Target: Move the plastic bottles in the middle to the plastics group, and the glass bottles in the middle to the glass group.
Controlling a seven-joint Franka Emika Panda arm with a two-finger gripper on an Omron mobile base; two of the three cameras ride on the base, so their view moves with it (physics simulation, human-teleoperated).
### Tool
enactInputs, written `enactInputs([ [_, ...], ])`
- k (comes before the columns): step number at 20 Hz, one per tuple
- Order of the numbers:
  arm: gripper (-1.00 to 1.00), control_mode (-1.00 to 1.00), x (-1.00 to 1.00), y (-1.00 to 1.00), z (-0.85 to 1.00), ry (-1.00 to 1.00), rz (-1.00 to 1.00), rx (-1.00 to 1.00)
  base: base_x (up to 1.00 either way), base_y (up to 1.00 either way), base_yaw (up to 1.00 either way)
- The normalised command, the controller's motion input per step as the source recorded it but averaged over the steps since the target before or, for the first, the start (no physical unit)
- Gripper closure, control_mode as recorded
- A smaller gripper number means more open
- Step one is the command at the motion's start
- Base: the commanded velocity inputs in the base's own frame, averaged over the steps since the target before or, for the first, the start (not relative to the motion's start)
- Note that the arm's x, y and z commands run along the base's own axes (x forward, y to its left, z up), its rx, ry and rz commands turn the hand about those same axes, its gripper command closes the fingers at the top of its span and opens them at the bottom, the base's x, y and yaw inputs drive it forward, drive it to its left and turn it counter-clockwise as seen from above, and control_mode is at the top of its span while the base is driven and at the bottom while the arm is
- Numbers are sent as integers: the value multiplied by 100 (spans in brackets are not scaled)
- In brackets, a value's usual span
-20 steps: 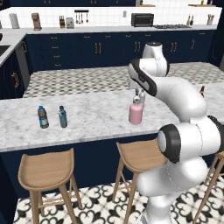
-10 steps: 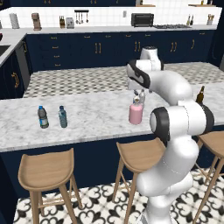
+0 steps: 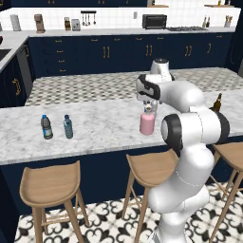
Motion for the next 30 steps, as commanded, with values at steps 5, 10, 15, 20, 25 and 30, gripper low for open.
enactInputs([
  [5, -100, -100, 2, 5, -5, -12, -2, 0, 0, 0, 0],
  [10, -100, -100, 2, -4, -35, 0, 0, 0, 0, 0, 0],
  [15, -100, -100, 26, 0, -45, 0, 0, 0, 0, 0, 0],
  [20, -100, -100, 17, 0, -17, 0, 1, 0, 0, 0, 0],
  [25, -100, -100, 16, -1, -4, -1, 0, 0, 0, 0, 0],
  [30, -100, -100, 17, -4, -23, 0, 1, 0, 0, 0, 0],
])
